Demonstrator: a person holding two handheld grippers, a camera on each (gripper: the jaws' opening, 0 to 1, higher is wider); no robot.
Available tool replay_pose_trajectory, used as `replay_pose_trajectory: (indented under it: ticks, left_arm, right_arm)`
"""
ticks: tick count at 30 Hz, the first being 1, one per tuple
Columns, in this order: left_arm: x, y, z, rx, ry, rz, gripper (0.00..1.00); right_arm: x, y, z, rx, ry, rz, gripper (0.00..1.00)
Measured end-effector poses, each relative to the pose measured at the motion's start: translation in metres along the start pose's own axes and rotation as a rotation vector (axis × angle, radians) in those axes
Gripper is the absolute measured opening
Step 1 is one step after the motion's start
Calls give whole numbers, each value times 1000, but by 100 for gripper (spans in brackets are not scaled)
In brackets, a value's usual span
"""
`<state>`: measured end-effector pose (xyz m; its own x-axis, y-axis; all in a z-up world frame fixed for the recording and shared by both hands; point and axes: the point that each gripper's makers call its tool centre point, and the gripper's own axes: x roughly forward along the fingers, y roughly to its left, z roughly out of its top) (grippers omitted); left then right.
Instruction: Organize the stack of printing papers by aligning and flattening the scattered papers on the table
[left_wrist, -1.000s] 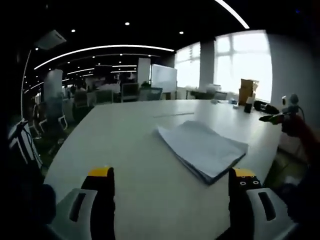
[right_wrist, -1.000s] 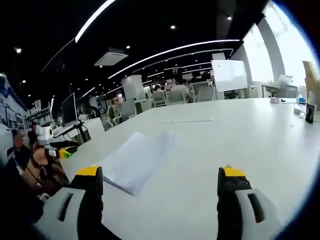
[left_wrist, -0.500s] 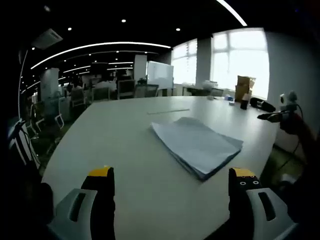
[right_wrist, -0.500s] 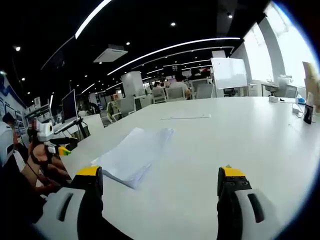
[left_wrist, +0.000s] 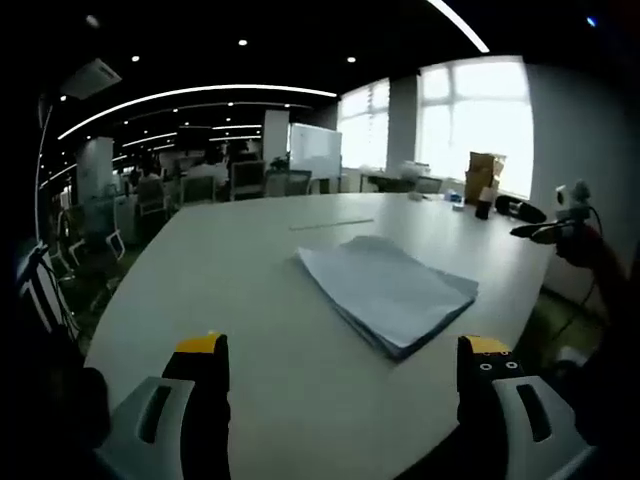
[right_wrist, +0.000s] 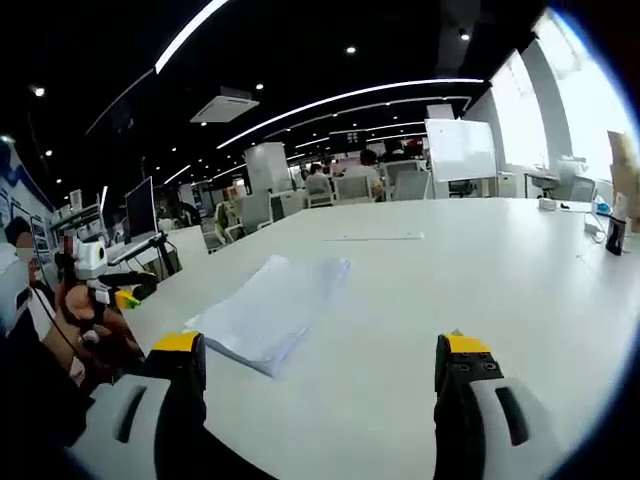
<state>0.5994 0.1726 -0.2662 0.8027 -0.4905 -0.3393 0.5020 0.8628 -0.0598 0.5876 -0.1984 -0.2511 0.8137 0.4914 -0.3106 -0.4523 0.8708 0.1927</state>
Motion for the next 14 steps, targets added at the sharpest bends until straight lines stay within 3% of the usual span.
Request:
replay_pose_trajectory:
  ticks: [14]
  left_arm:
    - [-8,3,-7,-4,20,11,97]
  right_arm:
    - [1,9,-3,-12,27,11,90]
